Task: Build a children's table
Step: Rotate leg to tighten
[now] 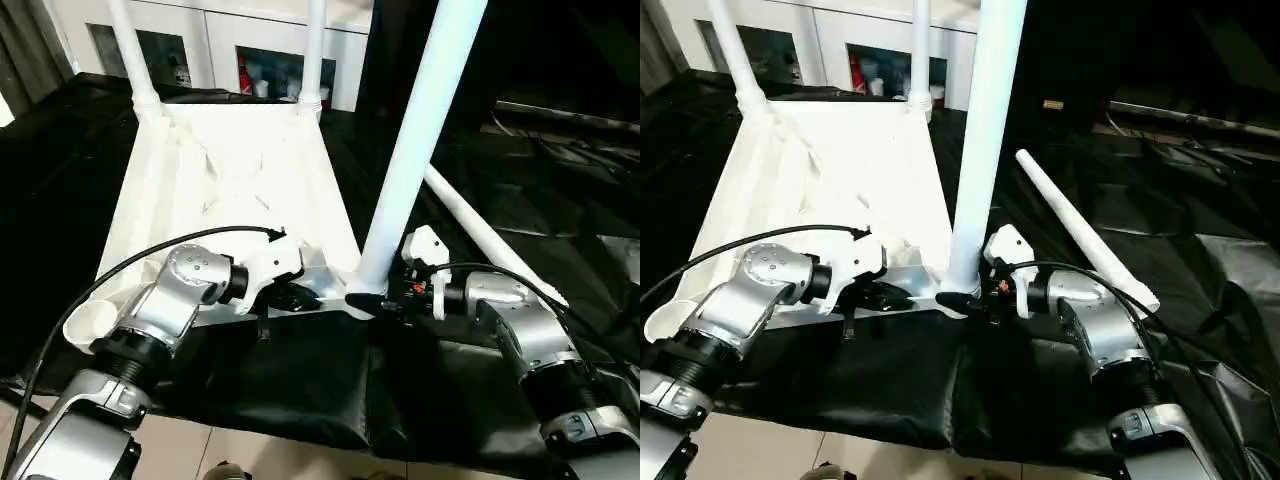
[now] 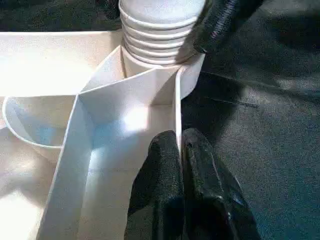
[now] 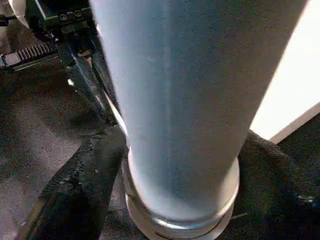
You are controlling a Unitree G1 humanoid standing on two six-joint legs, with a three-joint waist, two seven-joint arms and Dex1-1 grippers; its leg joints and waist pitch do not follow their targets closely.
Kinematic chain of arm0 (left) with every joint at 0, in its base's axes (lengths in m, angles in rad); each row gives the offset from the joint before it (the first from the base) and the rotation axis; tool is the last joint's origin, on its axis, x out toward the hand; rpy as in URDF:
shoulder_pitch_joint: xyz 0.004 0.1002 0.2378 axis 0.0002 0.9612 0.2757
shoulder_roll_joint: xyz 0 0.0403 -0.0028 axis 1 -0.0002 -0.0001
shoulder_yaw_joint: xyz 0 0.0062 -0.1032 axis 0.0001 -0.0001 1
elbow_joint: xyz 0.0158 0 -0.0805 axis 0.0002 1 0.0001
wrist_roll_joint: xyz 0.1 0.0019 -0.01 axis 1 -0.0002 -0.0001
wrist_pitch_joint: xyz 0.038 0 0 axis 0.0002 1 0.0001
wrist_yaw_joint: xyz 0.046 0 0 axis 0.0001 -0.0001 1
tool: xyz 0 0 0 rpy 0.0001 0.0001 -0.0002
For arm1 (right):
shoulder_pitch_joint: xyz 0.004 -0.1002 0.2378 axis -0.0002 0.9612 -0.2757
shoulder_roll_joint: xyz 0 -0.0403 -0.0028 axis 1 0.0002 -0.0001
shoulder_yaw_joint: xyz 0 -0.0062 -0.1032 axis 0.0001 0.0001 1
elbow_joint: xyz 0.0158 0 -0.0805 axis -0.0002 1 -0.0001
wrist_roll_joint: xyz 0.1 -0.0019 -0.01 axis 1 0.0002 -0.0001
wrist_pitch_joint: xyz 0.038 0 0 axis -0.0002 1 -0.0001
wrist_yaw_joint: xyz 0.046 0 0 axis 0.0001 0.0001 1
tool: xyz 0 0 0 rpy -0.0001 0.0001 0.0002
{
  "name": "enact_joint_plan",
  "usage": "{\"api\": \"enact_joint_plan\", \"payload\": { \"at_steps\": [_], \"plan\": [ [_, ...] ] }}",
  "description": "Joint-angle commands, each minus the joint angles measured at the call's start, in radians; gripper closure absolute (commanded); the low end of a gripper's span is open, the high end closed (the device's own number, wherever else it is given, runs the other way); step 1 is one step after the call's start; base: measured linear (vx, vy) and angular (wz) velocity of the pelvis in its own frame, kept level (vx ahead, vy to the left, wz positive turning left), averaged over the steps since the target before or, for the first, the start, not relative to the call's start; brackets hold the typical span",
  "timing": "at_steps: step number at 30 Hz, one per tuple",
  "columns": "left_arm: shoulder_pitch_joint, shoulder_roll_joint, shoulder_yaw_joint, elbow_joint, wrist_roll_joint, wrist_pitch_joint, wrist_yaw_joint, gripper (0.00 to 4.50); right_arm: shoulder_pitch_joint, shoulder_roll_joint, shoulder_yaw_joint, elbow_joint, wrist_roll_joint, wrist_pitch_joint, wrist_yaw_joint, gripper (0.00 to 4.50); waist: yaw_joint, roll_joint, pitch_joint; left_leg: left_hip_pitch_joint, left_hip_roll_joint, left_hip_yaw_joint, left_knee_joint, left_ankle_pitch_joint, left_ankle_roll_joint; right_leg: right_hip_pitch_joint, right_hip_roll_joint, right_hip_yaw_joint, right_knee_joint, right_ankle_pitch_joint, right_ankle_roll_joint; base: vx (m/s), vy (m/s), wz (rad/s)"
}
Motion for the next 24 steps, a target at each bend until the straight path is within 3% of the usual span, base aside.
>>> {"api": "enact_joint_plan", "payload": {
  "at_steps": [1, 5, 10, 14, 15, 17, 18, 19, 22, 24],
  "plan": [
    [0.001, -0.022, -0.007, -0.031, -0.033, -0.001, -0.010, 4.50, 0.018, -0.001, 0.012, -0.027, 0.015, 0.005, 0.025, 1.26, -0.002, 0.007, -0.061, 0.009, 0.024, 0.004, -0.061, -0.119, 0.066, 0.060, -0.049, 0.046, -0.059, 0.012, -0.261, 0.000, 0.000, 0.00],
    [0.001, -0.022, -0.006, -0.034, -0.031, 0.003, -0.010, 4.50, 0.028, -0.001, 0.016, -0.039, 0.017, 0.011, 0.027, 1.63, 0.000, 0.008, -0.061, 0.010, 0.024, 0.004, -0.061, -0.125, 0.064, 0.060, -0.050, 0.046, -0.060, 0.007, -0.260, 0.000, 0.000, 0.00],
    [-0.004, -0.034, 0.004, -0.018, -0.023, 0.008, 0.021, 4.50, 0.046, 0.014, 0.010, -0.038, 0.010, 0.018, -0.011, 1.79, 0.001, 0.009, -0.060, 0.010, 0.024, 0.004, -0.062, -0.135, 0.058, 0.059, -0.050, 0.046, -0.061, -0.011, -0.256, 0.000, 0.000, 0.00],
    [-0.036, -0.071, 0.019, 0.045, 0.016, 0.017, 0.136, 4.50, 0.031, 0.057, -0.002, 0.050, -0.060, 0.011, -0.191, 1.81, -0.004, 0.007, -0.055, 0.010, 0.022, 0.003, -0.066, -0.167, 0.033, 0.056, -0.050, 0.046, -0.069, -0.081, -0.238, 0.000, 0.000, 0.00],
    [-0.053, -0.090, 0.025, 0.075, 0.032, 0.025, 0.190, 4.50, 0.024, 0.078, -0.007, 0.084, -0.081, 0.011, -0.260, 1.81, -0.008, 0.008, -0.052, 0.010, 0.022, 0.002, -0.069, -0.199, 0.012, 0.053, -0.051, 0.046, -0.075, -0.153, -0.223, 0.000, 0.000, 0.00],
    [-0.089, -0.133, 0.039, 0.134, 0.059, 0.048, 0.305, 4.50, 0.010, 0.130, -0.029, 0.144, -0.100, 0.032, -0.397, 1.82, -0.010, 0.000, -0.049, 0.016, 0.019, 0.002, -0.069, -0.253, -0.005, 0.049, -0.052, 0.047, -0.090, -0.274, -0.189, 0.000, 0.000, 0.00],
    [-0.117, -0.171, 0.052, 0.176, 0.070, 0.074, 0.387, 4.50, -0.006, 0.181, -0.062, 0.190, -0.096, 0.051, -0.512, 1.82, -0.012, 0.006, -0.046, 0.019, 0.019, -0.001, -0.072, -0.280, -0.018, 0.044, -0.055, 0.048, -0.094, -0.349, -0.168, 0.000, 0.000, 0.00],
    [-0.122, -0.177, 0.054, 0.182, 0.071, 0.078, 0.399, 4.50, -0.009, 0.189, -0.067, 0.197, -0.094, 0.054, -0.530, 1.82, -0.014, 0.004, -0.046, 0.021, 0.017, -0.004, -0.072, -0.297, -0.028, 0.041, -0.055, 0.046, -0.101, -0.404, -0.146, 0.000, 0.000, 0.00],
    [-0.157, -0.251, 0.050, 0.217, 0.086, 0.134, 0.490, 4.50, -0.067, 0.297, -0.147, 0.303, -0.052, 0.083, -0.744, 1.82, -0.019, 0.009, -0.048, 0.018, 0.018, -0.008, -0.076, -0.309, -0.034, 0.040, -0.054, 0.044, -0.104, -0.405, -0.131, 0.000, 0.000, 0.00],
    [-0.163, -0.292, 0.030, 0.218, 0.098, 0.145, 0.508, 4.50, -0.100, 0.334, -0.142, 0.359, -0.065, 0.059, -0.805, 1.82, -0.026, 0.008, -0.050, 0.014, 0.018, -0.009, -0.077, -0.306, -0.030, 0.041, -0.050, 0.044, -0.101, -0.353, -0.138, 0.000, 0.000, 0.00]
  ]
}}
